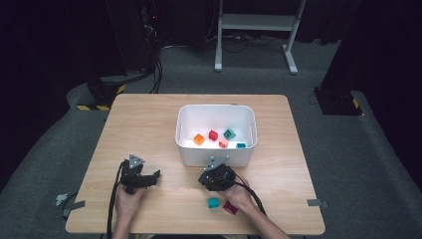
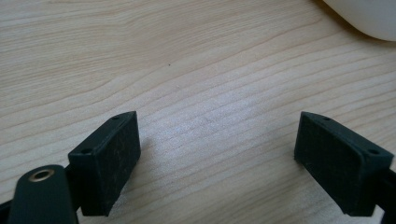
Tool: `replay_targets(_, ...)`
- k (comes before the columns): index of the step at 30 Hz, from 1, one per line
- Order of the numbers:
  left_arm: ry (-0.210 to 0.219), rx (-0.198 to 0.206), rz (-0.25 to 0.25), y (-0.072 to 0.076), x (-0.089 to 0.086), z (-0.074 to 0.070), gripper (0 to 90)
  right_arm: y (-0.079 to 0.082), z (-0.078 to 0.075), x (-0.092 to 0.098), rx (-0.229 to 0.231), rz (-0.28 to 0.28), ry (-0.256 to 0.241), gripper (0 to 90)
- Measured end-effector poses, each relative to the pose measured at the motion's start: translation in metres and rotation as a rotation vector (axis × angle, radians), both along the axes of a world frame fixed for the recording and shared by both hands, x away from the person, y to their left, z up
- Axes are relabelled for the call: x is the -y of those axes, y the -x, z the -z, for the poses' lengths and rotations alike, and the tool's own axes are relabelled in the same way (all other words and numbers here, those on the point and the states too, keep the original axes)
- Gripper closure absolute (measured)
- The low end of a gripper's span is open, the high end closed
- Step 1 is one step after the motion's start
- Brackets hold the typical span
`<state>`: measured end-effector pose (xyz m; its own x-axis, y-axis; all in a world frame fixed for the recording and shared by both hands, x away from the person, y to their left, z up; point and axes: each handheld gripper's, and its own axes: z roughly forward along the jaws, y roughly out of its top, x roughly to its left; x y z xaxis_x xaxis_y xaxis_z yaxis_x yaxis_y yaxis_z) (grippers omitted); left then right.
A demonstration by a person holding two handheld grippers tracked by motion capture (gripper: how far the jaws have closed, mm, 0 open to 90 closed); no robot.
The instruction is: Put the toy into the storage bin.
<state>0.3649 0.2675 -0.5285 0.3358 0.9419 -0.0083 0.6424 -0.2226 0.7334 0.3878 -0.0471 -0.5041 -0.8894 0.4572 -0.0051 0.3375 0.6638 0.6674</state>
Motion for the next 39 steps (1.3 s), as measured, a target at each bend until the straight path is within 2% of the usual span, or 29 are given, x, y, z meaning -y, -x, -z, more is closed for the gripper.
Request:
replay_targets(5,0.000,0.000,0.000,0.000,0.000,0.000,14.5,0.005,-0.014,0.007,0.026,0.004,-0.038,58.7)
replay_targets(15,0.001,0.000,0.000,0.000,0.000,0.000,14.5,0.011,-0.064,0.033,0.053,0.002,-0.135,58.7)
replay_targets(17,0.000,0.000,0.000,0.000,0.000,0.000,14.5,0.010,-0.067,0.035,0.055,0.003,-0.141,58.7)
replay_targets(23,0.000,0.000,0.000,0.000,0.000,0.000,14.5,0.010,-0.099,0.051,0.069,0.009,-0.197,58.7)
replay_targets(25,0.000,0.000,0.000,0.000,0.000,0.000,14.4,0.010,-0.112,0.056,0.088,0.014,-0.206,58.7)
replay_targets(26,0.000,0.000,0.000,0.000,0.000,0.000,14.5,0.009,-0.124,0.061,0.099,0.026,-0.219,58.7)
replay_targets(28,0.000,0.000,0.000,0.000,0.000,0.000,14.4,0.008,-0.128,0.063,0.104,0.029,-0.224,58.7)
replay_targets(32,0.000,0.000,0.000,0.000,0.000,0.000,14.4,-0.002,-0.152,0.076,0.123,0.073,-0.253,58.7)
replay_targets(36,0.000,0.000,0.000,0.000,0.000,0.000,14.5,-0.012,-0.160,0.082,0.123,0.103,-0.259,58.7)
replay_targets(39,0.000,0.000,0.000,0.000,0.000,0.000,14.5,-0.028,-0.166,0.088,0.114,0.144,-0.260,58.7)
